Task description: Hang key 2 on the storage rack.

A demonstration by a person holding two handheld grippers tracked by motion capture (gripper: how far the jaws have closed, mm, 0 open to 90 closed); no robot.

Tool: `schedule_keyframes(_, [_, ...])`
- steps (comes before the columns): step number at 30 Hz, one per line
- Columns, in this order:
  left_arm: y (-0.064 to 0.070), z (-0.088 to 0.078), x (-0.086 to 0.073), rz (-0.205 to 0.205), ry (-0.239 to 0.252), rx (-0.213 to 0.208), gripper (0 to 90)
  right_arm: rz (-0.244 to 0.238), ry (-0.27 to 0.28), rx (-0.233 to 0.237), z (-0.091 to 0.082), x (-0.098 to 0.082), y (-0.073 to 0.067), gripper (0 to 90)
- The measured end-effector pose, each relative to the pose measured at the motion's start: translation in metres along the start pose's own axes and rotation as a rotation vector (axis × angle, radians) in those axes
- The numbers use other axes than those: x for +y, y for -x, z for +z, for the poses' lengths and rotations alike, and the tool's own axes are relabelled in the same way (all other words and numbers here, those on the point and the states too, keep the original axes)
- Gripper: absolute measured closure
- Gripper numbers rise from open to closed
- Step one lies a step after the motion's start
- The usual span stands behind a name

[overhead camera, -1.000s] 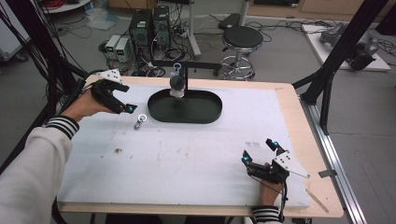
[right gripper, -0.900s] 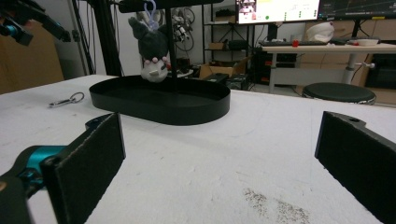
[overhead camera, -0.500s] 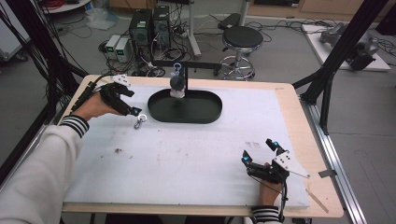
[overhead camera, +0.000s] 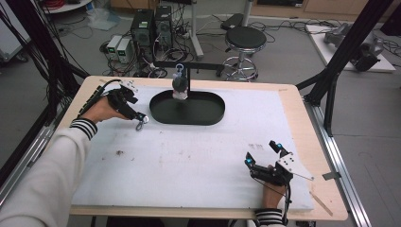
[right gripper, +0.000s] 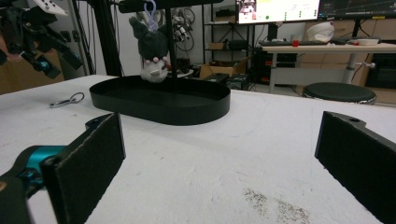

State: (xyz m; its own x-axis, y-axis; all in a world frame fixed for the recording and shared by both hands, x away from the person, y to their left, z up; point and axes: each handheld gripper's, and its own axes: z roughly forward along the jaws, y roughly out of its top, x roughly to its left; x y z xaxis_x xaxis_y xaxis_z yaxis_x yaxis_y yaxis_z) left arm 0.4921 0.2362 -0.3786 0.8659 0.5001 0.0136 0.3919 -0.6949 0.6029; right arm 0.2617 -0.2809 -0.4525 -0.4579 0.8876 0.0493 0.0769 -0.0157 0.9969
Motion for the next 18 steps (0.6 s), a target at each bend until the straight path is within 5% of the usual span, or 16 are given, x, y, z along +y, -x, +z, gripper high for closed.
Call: schedule_keyframes(18, [0.001,0.019,-0.002,-0.031,-0.084,-0.031,16.0,0.002,0.000,0.000,0.000,0.000,-0.001,0.8])
